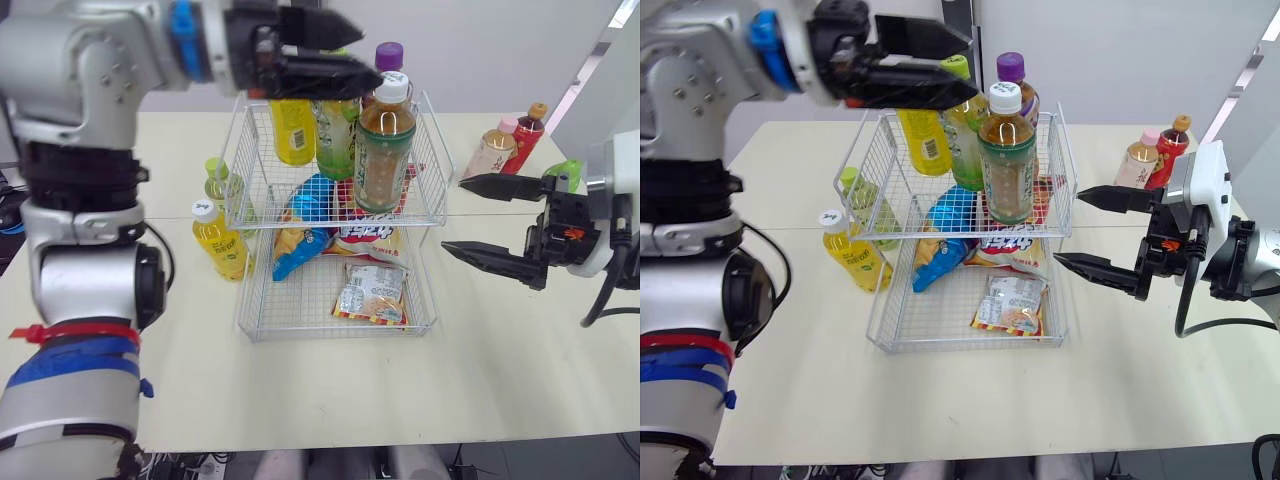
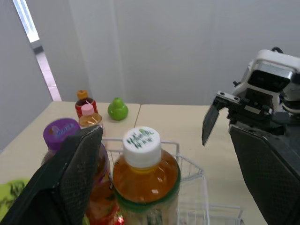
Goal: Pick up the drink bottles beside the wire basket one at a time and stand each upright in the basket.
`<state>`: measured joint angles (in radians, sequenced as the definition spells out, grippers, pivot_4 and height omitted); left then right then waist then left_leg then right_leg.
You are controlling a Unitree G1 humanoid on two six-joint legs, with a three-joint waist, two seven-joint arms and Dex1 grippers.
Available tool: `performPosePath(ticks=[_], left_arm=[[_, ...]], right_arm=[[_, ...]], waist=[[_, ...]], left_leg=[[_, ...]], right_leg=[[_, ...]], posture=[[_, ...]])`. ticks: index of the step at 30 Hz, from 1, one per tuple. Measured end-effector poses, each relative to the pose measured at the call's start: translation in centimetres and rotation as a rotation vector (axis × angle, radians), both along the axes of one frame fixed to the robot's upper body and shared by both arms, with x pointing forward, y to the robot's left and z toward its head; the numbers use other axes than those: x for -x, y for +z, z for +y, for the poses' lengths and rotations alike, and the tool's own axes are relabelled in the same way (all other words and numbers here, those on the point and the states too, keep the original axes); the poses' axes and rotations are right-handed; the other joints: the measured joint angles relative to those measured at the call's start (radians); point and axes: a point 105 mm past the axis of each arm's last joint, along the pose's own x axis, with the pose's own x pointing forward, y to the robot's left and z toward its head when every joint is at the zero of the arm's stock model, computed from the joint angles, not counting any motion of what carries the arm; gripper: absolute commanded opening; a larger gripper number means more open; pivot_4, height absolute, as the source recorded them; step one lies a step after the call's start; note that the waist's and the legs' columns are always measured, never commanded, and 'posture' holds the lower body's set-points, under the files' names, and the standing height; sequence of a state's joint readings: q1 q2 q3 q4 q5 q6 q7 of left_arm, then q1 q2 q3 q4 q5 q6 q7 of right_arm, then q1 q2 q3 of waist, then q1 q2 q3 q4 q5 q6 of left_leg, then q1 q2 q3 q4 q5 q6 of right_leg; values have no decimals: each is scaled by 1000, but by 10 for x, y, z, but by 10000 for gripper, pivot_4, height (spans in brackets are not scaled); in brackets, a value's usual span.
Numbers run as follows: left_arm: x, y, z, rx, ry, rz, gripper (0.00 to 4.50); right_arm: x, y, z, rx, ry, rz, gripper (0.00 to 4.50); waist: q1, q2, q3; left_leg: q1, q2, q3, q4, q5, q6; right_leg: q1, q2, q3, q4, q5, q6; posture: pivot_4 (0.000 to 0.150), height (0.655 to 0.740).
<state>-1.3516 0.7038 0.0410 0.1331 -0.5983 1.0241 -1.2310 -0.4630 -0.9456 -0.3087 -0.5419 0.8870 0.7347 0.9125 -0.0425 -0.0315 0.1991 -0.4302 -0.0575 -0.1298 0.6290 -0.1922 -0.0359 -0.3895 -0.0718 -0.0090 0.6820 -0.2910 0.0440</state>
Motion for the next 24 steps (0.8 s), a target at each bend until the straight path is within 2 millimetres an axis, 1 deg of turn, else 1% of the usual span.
performPosePath(ticks=[2, 4, 6, 7, 9, 10, 12, 14, 18, 21, 24], left_arm=[[4, -7, 20, 16, 63, 22, 44747], [5, -14, 47, 25, 189, 20, 44747], [6, -16, 65, 40, 283, 16, 44747], [9, -16, 77, 50, 341, 4, 44747], [14, -15, 94, 85, 413, -7, 44747], [19, -18, 107, 97, 461, -8, 44747], [23, -32, 126, 92, 539, 22, 44747], [25, -51, 145, 80, 617, 66, 44747], [34, -80, 184, 106, 773, 107, 44747], [43, -103, 203, 122, 851, 138, 44747], [49, -121, 211, 121, 897, 153, 44747]], right_arm=[[1, 2, 7, 8, 33, -11, 45000], [1, 4, 13, 19, 70, -15, 45000], [0, 3, 17, 22, 93, -5, 45000], [0, 3, 20, 25, 113, -3, 45000], [-1, 2, 26, 33, 140, 3, 45000], [-1, 2, 30, 35, 157, 3, 45000], [-2, 0, 33, 43, 167, 6, 45000], [-4, -1, 38, 48, 179, 7, 45000], [-4, -4, 49, 42, 221, 15, 45000], [-4, -4, 48, 48, 234, -2, 45000], [-6, -9, 45, 48, 238, 9, 45000]], waist=[[-4, 0, 0], [-9, 0, 0], [-7, 0, 0], [-7, 0, 0], [-5, 0, 0], [-5, 0, 0], [-4, 0, 0], [-3, 0, 0], [3, 0, 0], [10, 0, 0], [18, 0, 0]], left_leg=[[0, 0, -1, 0, 0, 0], [1, 0, -1, -1, 0, 0], [1, 1, -2, 0, 0, 0], [1, 0, -1, 0, 0, 0], [1, 0, -1, 0, 0, 0], [1, 0, -1, 0, 0, 0], [2, 0, -1, -1, 0, 0], [2, 0, 0, -1, 0, 0], [3, 1, 0, -1, 0, 0], [3, 1, 0, -2, 0, 0], [3, 1, 0, -1, 0, 0]], right_leg=[[0, 0, 0, 0, 0, 0], [0, 0, 1, 0, 0, 0], [0, 0, 0, 0, 0, 0], [0, 0, 0, 0, 0, 0], [0, 0, 0, 0, 0, 0], [0, 0, 1, -1, 0, 0], [0, 0, 0, 0, 0, 0], [1, 0, 1, 0, 0, 0], [0, 0, 1, -1, 0, -1], [0, -2, 2, -1, 0, -1], [1, -4, 1, -2, 1, -1]], posture=[[1500, 7400], [1500, 7400], [1500, 7400], [1500, 7400], [1500, 7400], [1500, 7400], [1500, 7400], [1500, 7400], [1500, 7400], [1500, 7400], [1500, 7400]])
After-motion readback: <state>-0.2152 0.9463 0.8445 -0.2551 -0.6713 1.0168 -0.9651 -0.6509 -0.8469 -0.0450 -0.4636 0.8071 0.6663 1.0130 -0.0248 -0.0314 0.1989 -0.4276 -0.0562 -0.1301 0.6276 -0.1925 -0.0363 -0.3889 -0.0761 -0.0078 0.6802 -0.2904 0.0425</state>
